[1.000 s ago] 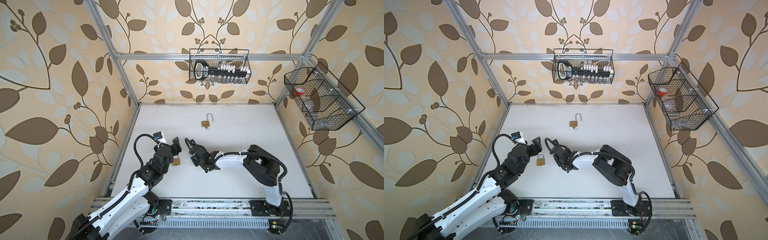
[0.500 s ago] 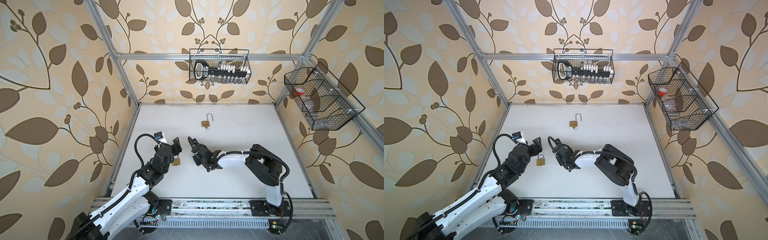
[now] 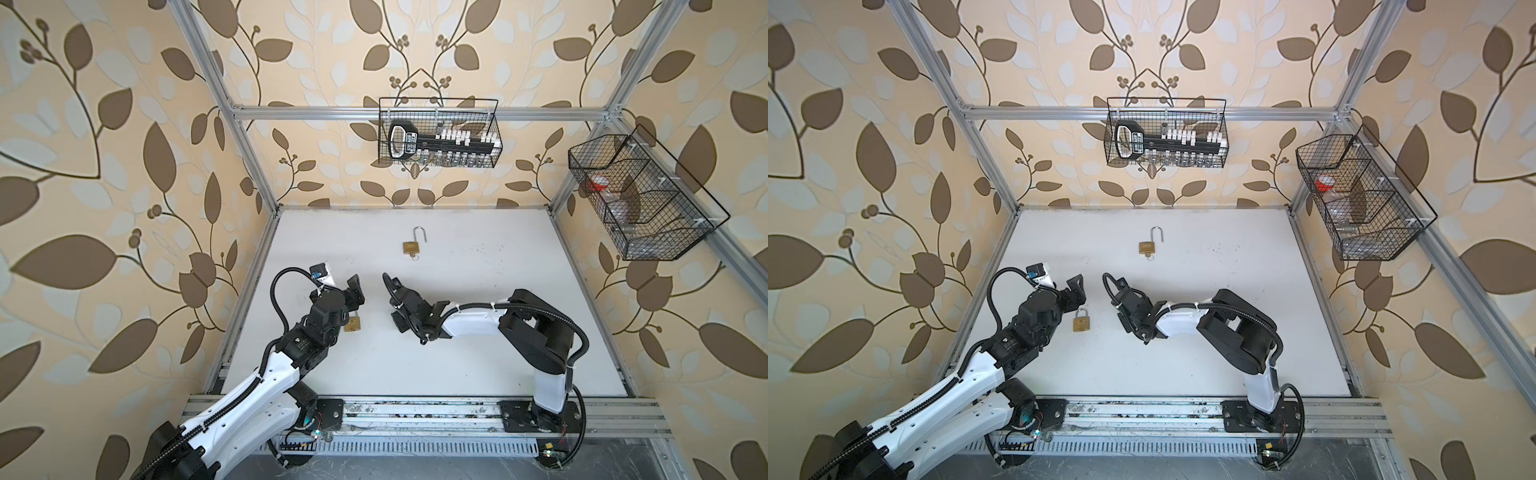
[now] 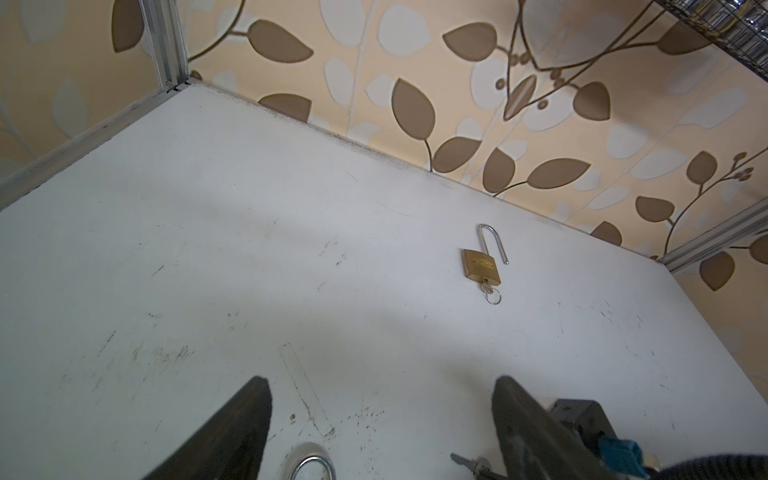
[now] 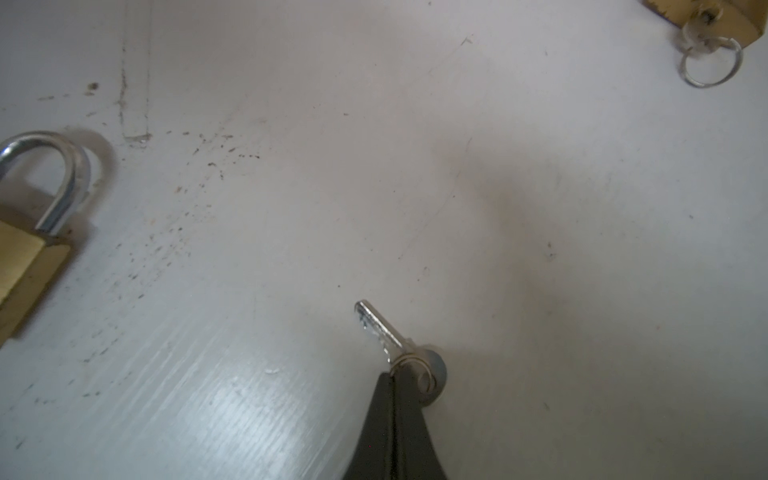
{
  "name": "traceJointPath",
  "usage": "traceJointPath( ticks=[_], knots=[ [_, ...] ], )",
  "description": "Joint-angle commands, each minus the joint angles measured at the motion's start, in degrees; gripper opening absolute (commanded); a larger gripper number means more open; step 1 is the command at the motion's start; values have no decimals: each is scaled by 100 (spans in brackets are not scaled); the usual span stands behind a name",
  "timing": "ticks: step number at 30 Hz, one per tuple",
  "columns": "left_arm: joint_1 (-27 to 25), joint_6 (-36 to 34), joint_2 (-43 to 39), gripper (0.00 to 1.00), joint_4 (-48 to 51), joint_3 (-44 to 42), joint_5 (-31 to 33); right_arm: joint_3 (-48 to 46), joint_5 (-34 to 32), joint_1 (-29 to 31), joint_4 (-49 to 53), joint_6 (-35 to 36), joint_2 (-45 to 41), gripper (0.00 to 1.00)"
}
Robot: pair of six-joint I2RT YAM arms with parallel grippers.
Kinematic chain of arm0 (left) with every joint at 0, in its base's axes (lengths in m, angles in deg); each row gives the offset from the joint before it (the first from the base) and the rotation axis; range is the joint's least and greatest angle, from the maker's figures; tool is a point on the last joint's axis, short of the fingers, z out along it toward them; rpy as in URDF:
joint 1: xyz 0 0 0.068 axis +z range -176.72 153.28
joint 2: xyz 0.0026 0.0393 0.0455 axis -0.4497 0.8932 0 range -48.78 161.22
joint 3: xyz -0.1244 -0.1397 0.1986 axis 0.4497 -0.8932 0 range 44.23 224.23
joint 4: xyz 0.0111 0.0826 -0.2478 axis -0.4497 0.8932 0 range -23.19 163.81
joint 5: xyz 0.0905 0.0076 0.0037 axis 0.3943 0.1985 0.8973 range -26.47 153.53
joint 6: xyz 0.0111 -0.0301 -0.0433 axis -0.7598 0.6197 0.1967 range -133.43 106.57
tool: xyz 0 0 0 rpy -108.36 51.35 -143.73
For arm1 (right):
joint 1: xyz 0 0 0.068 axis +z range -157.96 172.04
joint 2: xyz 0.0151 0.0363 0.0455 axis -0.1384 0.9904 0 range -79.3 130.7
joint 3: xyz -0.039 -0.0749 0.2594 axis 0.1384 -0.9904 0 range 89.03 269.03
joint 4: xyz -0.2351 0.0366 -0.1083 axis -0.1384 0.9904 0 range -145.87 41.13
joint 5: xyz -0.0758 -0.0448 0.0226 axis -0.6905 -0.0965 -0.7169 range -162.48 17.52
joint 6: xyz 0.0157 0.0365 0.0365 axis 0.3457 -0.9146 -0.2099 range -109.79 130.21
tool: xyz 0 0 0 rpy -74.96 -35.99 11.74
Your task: Unlock with the key
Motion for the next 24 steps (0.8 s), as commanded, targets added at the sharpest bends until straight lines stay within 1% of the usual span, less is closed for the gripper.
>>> traceJointPath(
  ticks=[1, 9, 12, 13, 14, 17, 18, 19, 22, 24],
  knots=[
    [18, 67, 15, 85, -249, -33, -77, -157, 140, 2, -61, -42, -278, 0],
    [20, 75, 345, 86, -345, 52, -375, -344, 220, -11, -184, -19, -563, 0],
    [19, 76, 465, 86, -338, 107, -468, -357, 115, -18, -177, -11, -582, 1],
    [21, 81, 470, 86, -338, 109, -478, -348, 44, -26, -180, -25, -555, 15],
    [16, 82, 477, 86, -346, 107, -487, -322, 54, -74, -180, -38, -489, 27],
    [18, 62, 436, 86, -322, 109, -466, -171, 57, -109, -165, -7, -314, 46],
    [24, 58, 402, 86, -313, 111, -452, -112, 16, -79, -131, 26, -263, 48],
    [17, 58, 382, 86, -312, 99, -455, -64, -54, -56, -95, 50, -211, 49],
    [22, 66, 354, 86, -321, 90, -459, 77, -378, 24, 66, 25, -48, 46],
    [21, 76, 373, 86, -328, 93, -495, 167, -425, 7, 173, -12, 87, 41]
  ],
)
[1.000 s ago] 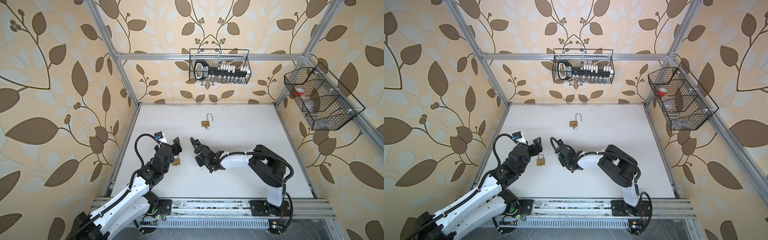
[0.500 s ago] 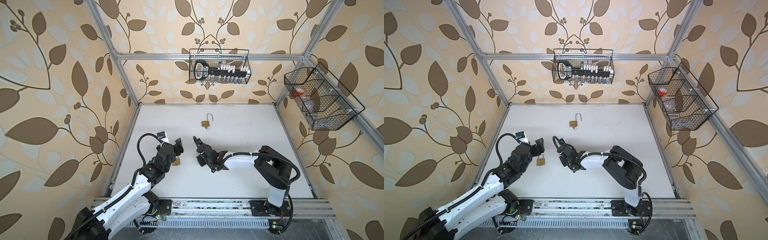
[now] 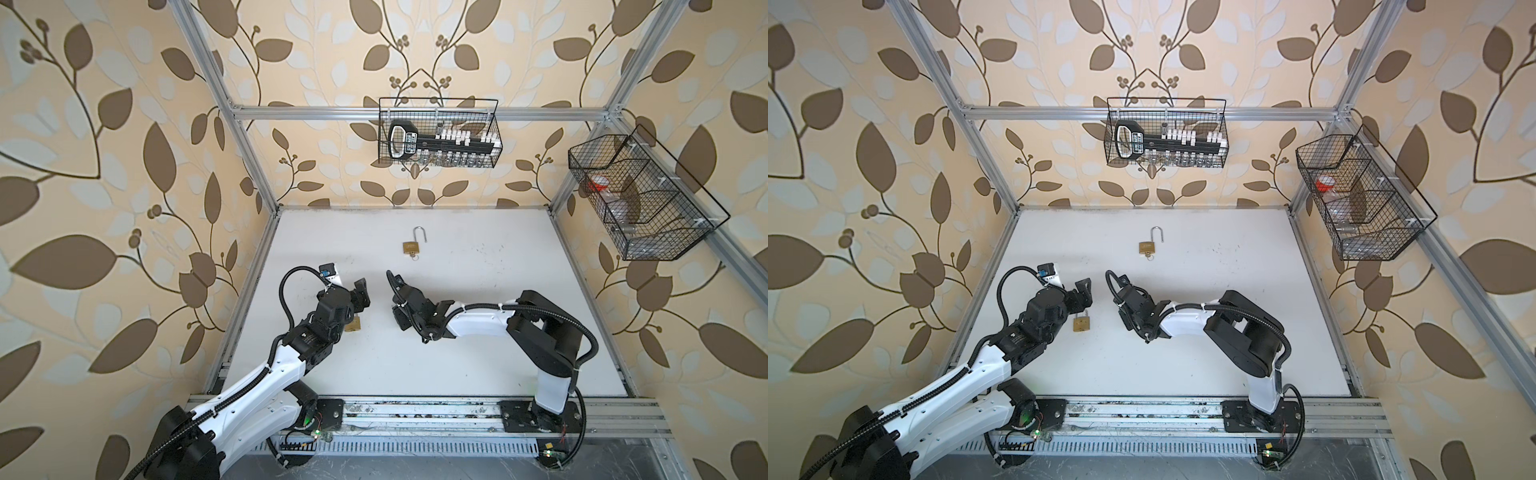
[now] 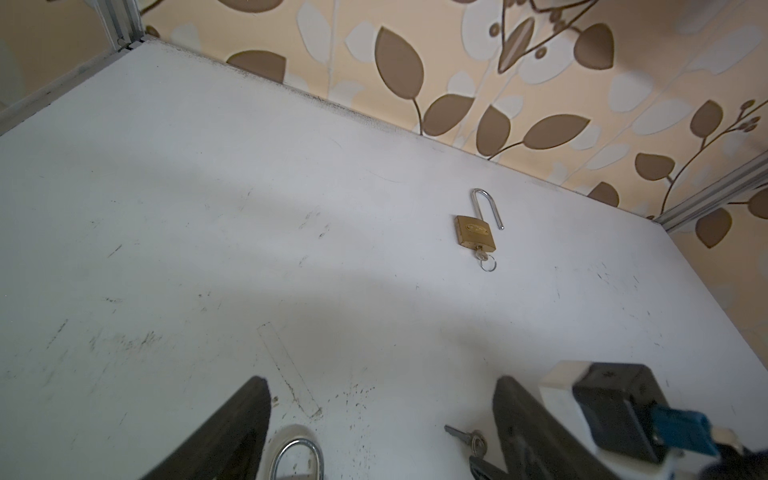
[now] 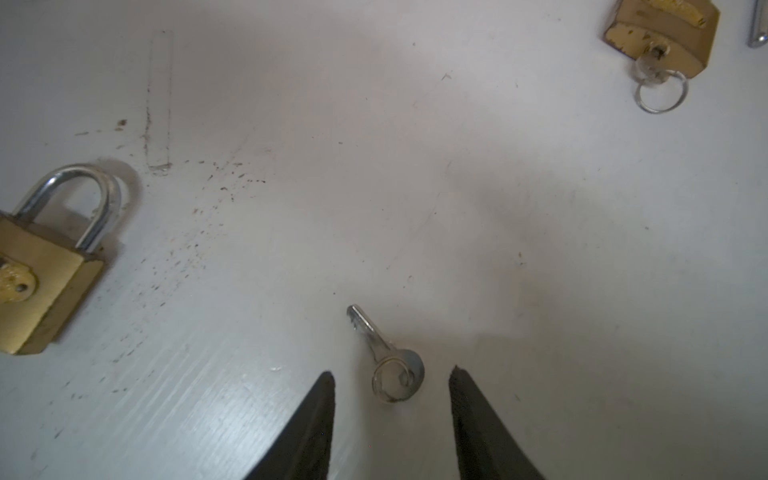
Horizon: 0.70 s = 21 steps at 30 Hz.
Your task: Unlock with the key
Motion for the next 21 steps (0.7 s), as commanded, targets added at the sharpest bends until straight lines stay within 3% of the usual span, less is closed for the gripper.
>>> traceJointPath(
  ticks=[1, 21],
  knots=[
    [17, 77, -71, 86, -203, 98, -69, 270, -266, 13, 265, -22, 305, 40],
    [17, 85, -122, 86, -201, 88, -65, 358, 26, -124, 578, -287, 543, 26]
  ],
)
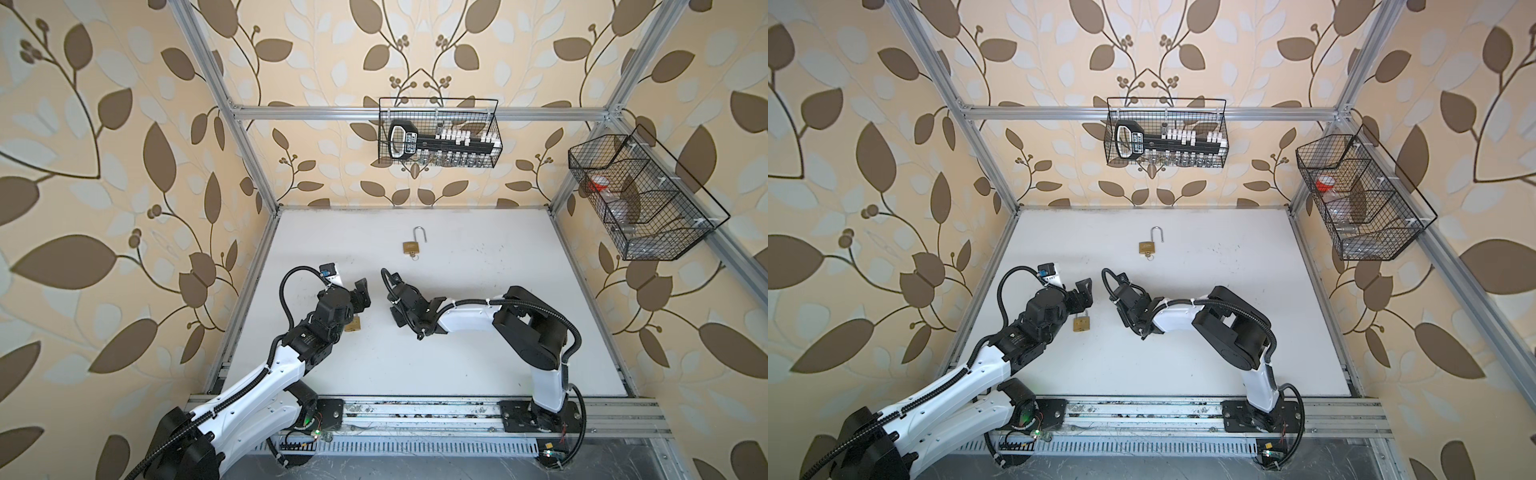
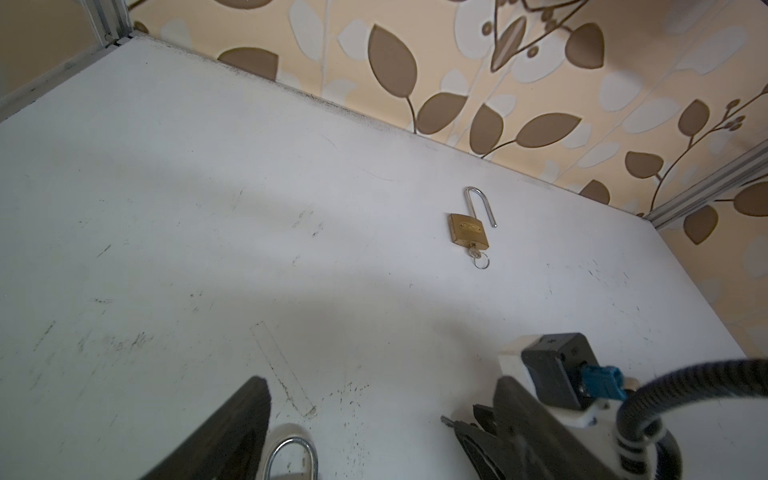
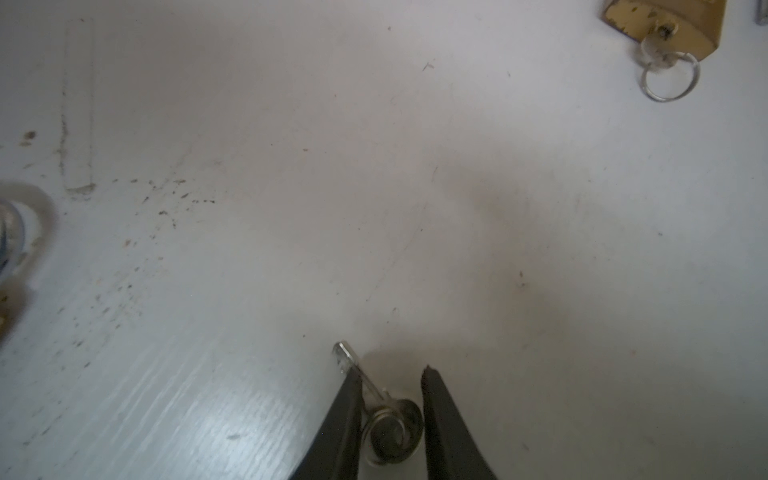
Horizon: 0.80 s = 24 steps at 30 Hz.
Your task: Unlock with the key
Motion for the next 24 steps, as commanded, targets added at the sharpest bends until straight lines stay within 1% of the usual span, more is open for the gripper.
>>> traceJointPath(
  ticks=[1, 8, 12, 19, 24],
  knots=[
    [22, 88, -90, 86, -205, 82, 35, -41, 145, -12, 436, -101, 120, 25],
    [17, 91, -98, 86, -205, 87, 20, -139, 140, -5, 550, -215, -6, 24],
    [20, 91, -90, 86, -214, 87, 7, -155, 114, 11, 629, -238, -27, 29],
    [19, 99, -79, 86, -214, 82, -2, -254, 132, 13, 631, -259, -175, 29],
    [20, 109, -76, 86, -222, 81, -22, -229, 247, -12, 666, -278, -99, 26]
  ],
)
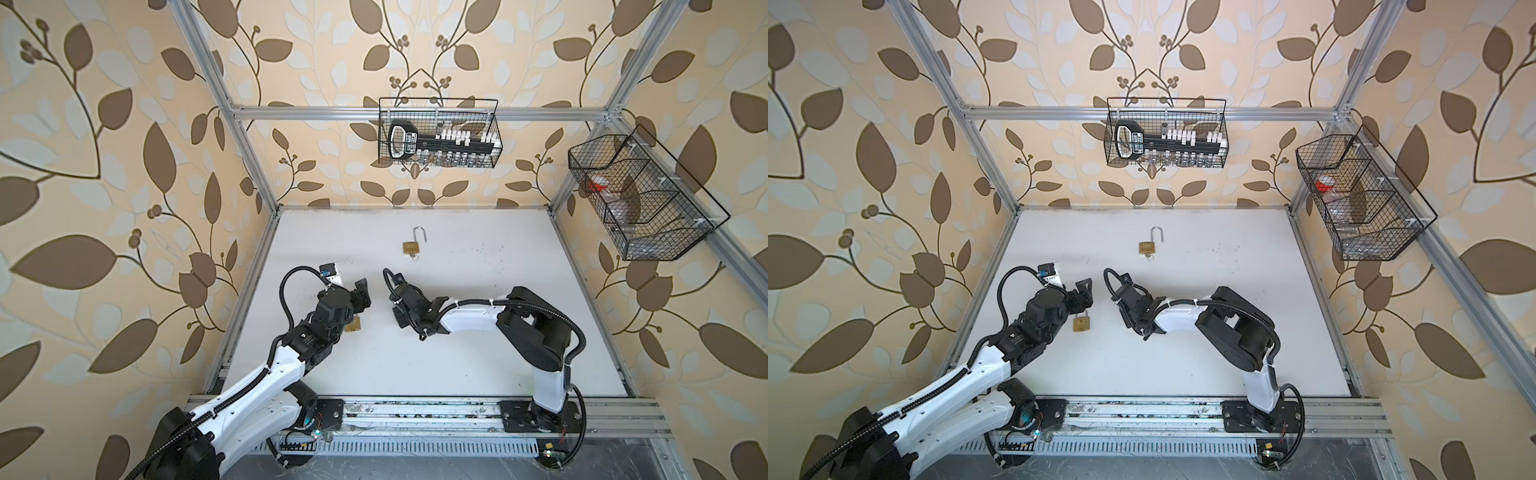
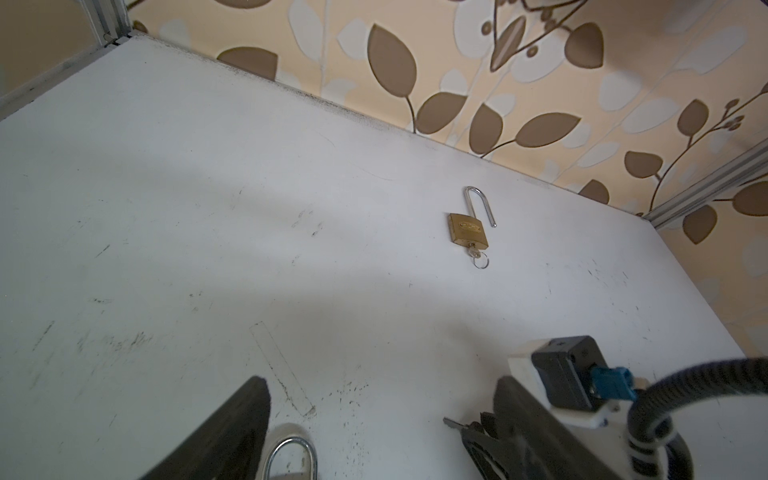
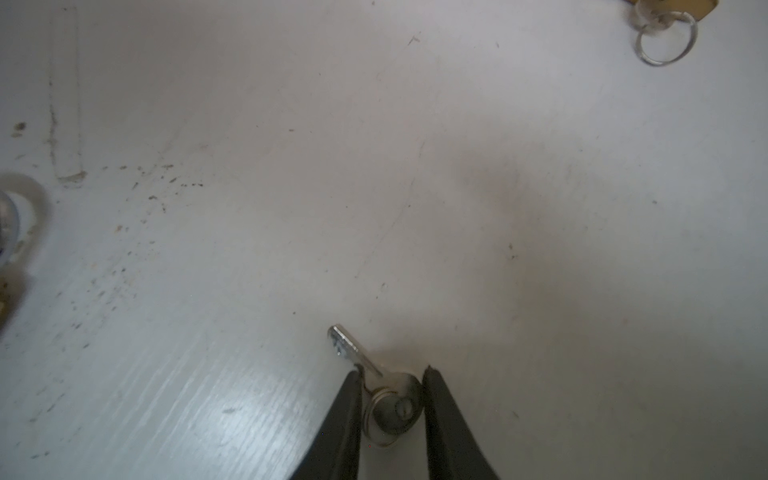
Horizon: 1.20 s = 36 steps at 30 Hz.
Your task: Unlock with the key
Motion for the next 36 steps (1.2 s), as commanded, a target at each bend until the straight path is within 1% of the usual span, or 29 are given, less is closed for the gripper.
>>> traceJointPath(
  ticks=[1, 6, 11, 16, 20, 23, 28, 30, 33, 36],
  knots=[
    [16, 104, -81, 86, -223, 87, -19, -139, 157, -16, 456, -34, 61, 25],
    [16, 110, -70, 86, -223, 87, -20, -81, 263, -72, 474, -21, 145, 17],
    [18, 107, -72, 86, -223, 81, 2, -120, 276, -68, 435, -9, 99, 14],
    [24, 89, -61, 86, -240, 73, 33, -218, 381, -101, 304, 0, -2, 6],
    [24, 76, -24, 86, -288, 63, 21, -328, 450, -117, 175, 18, -147, 4],
    [17, 48, 53, 86, -447, 36, -140, -476, 580, -137, -41, 67, -356, 0],
    [21, 92, 280, 85, -742, 27, -591, -666, 593, -165, -267, 194, -660, 0],
    [22, 240, 385, 84, -875, 32, -873, -770, 648, -181, -390, 201, -775, 0],
    [29, 774, 537, 83, -1034, 39, -1329, -857, 605, -187, -472, 237, -930, 0],
    [50, 1482, 652, 81, -1081, -25, -1320, -913, 585, -229, -510, 257, -1041, 0]
  ],
)
